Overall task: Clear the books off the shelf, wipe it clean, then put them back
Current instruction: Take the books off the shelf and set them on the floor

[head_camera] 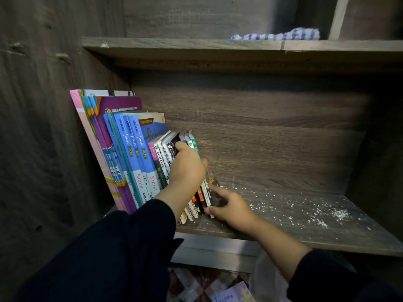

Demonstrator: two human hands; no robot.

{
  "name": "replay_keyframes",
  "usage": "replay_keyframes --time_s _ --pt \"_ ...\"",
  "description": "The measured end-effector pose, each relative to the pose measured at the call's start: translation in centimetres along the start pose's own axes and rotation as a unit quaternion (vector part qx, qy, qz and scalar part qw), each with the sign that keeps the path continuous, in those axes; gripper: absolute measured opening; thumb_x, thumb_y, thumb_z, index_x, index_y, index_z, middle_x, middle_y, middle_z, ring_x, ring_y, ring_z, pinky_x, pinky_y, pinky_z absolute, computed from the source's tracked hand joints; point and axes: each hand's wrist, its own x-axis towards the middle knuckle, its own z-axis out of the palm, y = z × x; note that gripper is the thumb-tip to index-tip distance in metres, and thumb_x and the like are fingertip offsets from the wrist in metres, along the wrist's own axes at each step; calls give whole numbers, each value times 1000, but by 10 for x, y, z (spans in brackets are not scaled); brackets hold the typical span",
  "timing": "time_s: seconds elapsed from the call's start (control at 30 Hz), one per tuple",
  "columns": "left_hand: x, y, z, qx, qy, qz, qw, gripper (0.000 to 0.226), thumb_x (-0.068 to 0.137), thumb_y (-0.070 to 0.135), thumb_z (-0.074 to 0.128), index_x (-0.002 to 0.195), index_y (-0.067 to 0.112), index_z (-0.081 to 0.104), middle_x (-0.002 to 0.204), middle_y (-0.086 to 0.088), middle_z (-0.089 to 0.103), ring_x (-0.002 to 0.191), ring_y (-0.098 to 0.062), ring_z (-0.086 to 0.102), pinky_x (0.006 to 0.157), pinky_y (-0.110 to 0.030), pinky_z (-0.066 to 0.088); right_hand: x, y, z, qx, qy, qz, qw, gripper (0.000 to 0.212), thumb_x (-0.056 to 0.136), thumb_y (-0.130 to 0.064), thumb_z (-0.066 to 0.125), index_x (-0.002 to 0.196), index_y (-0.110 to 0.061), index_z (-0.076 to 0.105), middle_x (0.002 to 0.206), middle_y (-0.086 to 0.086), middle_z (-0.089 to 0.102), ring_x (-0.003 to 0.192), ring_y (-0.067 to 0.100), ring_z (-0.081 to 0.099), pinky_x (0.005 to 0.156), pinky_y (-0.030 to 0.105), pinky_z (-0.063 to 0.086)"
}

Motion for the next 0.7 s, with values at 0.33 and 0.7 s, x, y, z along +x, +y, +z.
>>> replay_keyframes --time_s 0.33,0.7 --pt "-30 -13 -46 -277 -137 -38 950 41 93 21 56 125 3 36 82 -14 62 47 -25 59 39 -28 51 -41 -13 -62 213 89 84 969 25 89 -30 60 100 -9 66 74 0 68 53 3 61 55 18 49" --pt "-130 -41 -63 -330 -323 -77 883 18 95 19 50 92 4 60 63 -12 66 48 -19 58 37 -18 46 -152 -14 -77 288 -131 295 902 38 73 -39 65 86 -5 72 82 12 75 64 21 72 74 34 58"
